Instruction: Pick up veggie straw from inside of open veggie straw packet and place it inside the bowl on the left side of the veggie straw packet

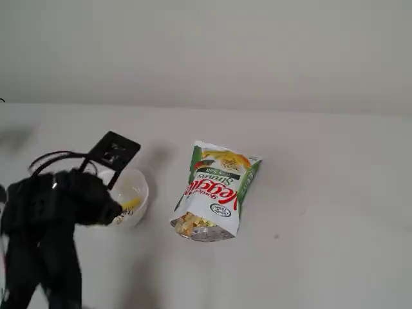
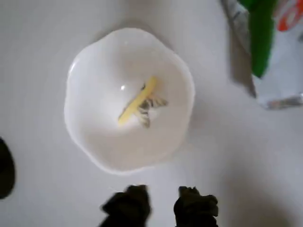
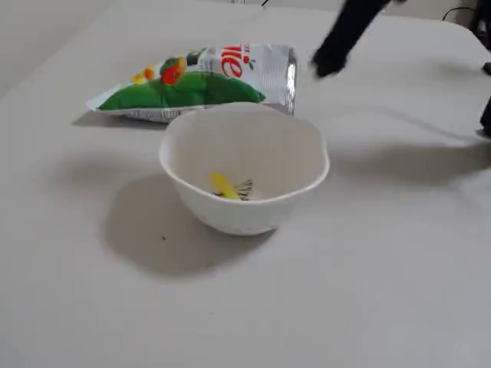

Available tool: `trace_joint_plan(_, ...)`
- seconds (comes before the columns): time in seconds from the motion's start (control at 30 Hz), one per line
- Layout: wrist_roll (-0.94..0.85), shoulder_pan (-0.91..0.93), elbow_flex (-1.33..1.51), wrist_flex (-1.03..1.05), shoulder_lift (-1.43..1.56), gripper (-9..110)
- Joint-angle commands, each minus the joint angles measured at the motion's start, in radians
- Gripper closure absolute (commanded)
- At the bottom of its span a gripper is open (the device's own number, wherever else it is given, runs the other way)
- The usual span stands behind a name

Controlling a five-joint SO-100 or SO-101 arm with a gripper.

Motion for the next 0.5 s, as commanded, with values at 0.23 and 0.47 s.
trace_joint_plan(0.23, 0.563, 0.33, 0.448, -0.118, 0.568, 101)
trace_joint_plan(0.47, 0.699, 0.445, 0.69, -0.175, 0.641, 101)
